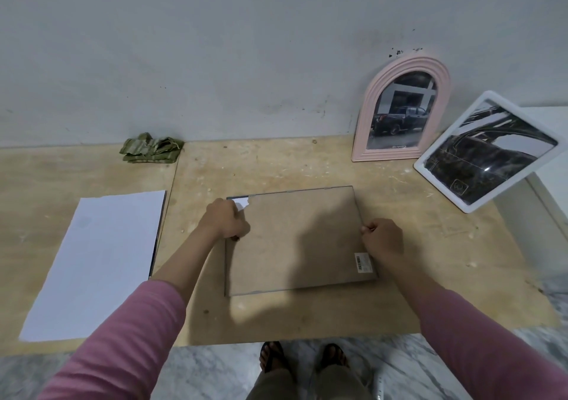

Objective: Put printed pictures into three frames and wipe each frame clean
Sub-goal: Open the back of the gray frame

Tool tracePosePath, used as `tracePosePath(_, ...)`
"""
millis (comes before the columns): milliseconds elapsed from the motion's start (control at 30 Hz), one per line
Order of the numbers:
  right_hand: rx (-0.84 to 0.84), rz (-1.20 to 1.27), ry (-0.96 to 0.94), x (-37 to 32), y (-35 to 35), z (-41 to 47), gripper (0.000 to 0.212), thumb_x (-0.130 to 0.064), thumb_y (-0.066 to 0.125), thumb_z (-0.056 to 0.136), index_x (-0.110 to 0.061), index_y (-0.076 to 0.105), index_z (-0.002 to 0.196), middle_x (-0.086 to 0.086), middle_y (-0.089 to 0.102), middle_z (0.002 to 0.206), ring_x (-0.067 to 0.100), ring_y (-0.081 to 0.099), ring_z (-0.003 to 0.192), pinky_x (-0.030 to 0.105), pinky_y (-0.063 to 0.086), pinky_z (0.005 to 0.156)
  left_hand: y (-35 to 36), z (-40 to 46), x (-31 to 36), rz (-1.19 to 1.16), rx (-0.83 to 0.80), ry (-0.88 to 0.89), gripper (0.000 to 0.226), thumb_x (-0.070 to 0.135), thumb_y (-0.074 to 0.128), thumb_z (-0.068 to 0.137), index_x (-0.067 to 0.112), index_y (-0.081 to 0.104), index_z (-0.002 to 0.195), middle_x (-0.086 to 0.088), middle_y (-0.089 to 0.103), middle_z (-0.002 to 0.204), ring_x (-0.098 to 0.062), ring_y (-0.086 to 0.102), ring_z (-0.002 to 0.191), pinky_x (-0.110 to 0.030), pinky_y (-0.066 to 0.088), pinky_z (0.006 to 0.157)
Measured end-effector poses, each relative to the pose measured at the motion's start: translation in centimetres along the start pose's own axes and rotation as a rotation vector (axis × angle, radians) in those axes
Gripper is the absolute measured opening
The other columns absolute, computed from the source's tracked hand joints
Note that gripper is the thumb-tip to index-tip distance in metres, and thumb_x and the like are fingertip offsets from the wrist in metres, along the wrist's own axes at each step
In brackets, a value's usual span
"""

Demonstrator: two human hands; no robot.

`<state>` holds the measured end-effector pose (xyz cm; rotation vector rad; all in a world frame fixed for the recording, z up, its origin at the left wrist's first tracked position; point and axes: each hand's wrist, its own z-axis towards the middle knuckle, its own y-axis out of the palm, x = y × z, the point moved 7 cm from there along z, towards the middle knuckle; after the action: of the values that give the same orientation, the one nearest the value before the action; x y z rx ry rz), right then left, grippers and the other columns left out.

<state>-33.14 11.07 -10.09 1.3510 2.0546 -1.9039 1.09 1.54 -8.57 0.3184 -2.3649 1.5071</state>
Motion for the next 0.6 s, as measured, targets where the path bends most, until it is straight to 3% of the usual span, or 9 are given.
tracePosePath(100, 0.003, -0.002, 0.005, 0.0, 0.0, -0.1, 0.013, -0.012, 0.063, 0.084, -0.001, 0.070, 0.080, 0.018, 0.069, 0.085, 0.036, 0.062, 0.087, 0.032, 0.045, 0.071, 0.1, 0.5, -0.7, -0.037, -0.054, -0.024, 0.015, 0.027, 0.049, 0.054, 0.014, 0.044, 0.057, -0.001, 0.043, 0.063, -0.021, 0.042, 0.065, -0.024, 0.035, 0.057)
tracePosePath(233, 0.003, -0.004, 0.005, 0.1, 0.1, -0.1, 0.015, -0.011, 0.062, 0.083, 0.001, 0.068, 0.076, 0.018, 0.068, 0.081, 0.037, 0.062, 0.084, 0.034, 0.046, 0.070, 0.1, 1.2, -1.3, -0.091, -0.102, -0.055, 0.025, 0.026, 0.047, 0.053, 0.015, 0.059, 0.071, -0.003, 0.053, 0.077, -0.020, 0.047, 0.069, -0.027, 0.040, 0.065)
tracePosePath(367, 0.001, 0.010, 0.022, 0.2, 0.1, -0.1, 0.013, -0.012, 0.062, 0.084, -0.004, 0.070, 0.078, 0.017, 0.069, 0.087, 0.036, 0.062, 0.088, 0.029, 0.040, 0.068, -0.3, 1.5, -1.3, -0.077, -0.122, -0.059, 0.025, 0.014, 0.049, 0.068, 0.008, 0.070, 0.082, -0.006, 0.057, 0.080, -0.023, 0.052, 0.072, -0.027, 0.045, 0.066)
tracePosePath(467, 0.008, 0.017, 0.029, 0.3, 0.1, -0.3, 0.011, -0.012, 0.062, 0.084, -0.005, 0.071, 0.082, 0.017, 0.070, 0.089, 0.036, 0.062, 0.090, 0.027, 0.038, 0.068, -0.1, 1.5, -1.5, -0.023, -0.147, -0.057, 0.026, 0.021, 0.040, 0.058, 0.013, 0.062, 0.070, -0.006, 0.052, 0.072, -0.023, 0.048, 0.065, -0.024, 0.042, 0.059)
tracePosePath(600, 0.016, 0.014, 0.024, 0.4, 0.1, -0.3, 0.012, -0.012, 0.062, 0.084, -0.005, 0.069, 0.077, 0.017, 0.069, 0.085, 0.036, 0.062, 0.087, 0.028, 0.039, 0.066, 0.2, 1.3, -1.2, 0.003, -0.212, -0.064, 0.012, 0.007, 0.044, 0.071, 0.009, 0.052, 0.062, -0.008, 0.042, 0.064, -0.024, 0.038, 0.061, -0.024, 0.031, 0.052)
